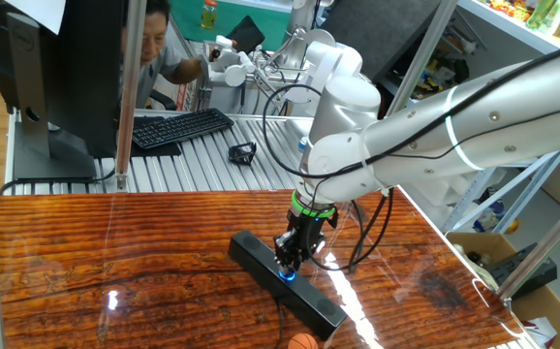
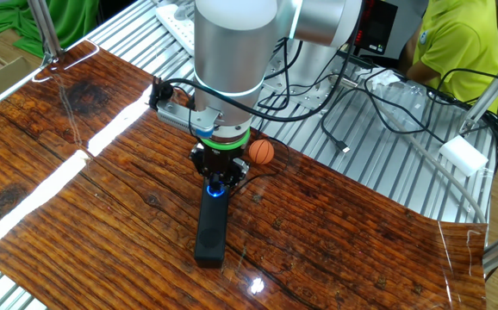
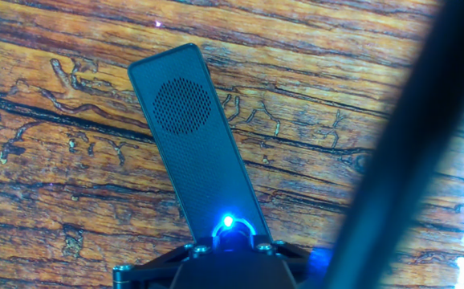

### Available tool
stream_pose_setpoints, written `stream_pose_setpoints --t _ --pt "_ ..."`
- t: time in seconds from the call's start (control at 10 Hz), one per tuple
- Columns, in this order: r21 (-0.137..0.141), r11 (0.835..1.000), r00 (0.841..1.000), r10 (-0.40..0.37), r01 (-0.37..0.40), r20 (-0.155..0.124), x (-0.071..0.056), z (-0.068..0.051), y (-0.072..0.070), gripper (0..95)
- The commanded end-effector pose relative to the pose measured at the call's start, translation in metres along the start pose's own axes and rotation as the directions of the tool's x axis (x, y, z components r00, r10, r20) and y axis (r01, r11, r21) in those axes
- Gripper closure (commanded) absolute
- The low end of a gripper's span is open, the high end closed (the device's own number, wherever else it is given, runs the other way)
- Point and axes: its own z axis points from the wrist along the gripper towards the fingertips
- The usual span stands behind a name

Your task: Turn the knob to increase the volume of the speaker

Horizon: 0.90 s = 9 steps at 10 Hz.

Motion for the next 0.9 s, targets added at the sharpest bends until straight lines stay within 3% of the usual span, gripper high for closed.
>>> stream_pose_setpoints --t 0.1,0.9 --pt "0.000 1.000 1.000 0.003 -0.003 0.001 0.0001 0.0018 -0.0002 57.0" --pt "-0.005 1.000 1.000 -0.010 0.010 0.003 0.0007 0.0079 -0.0004 57.0"
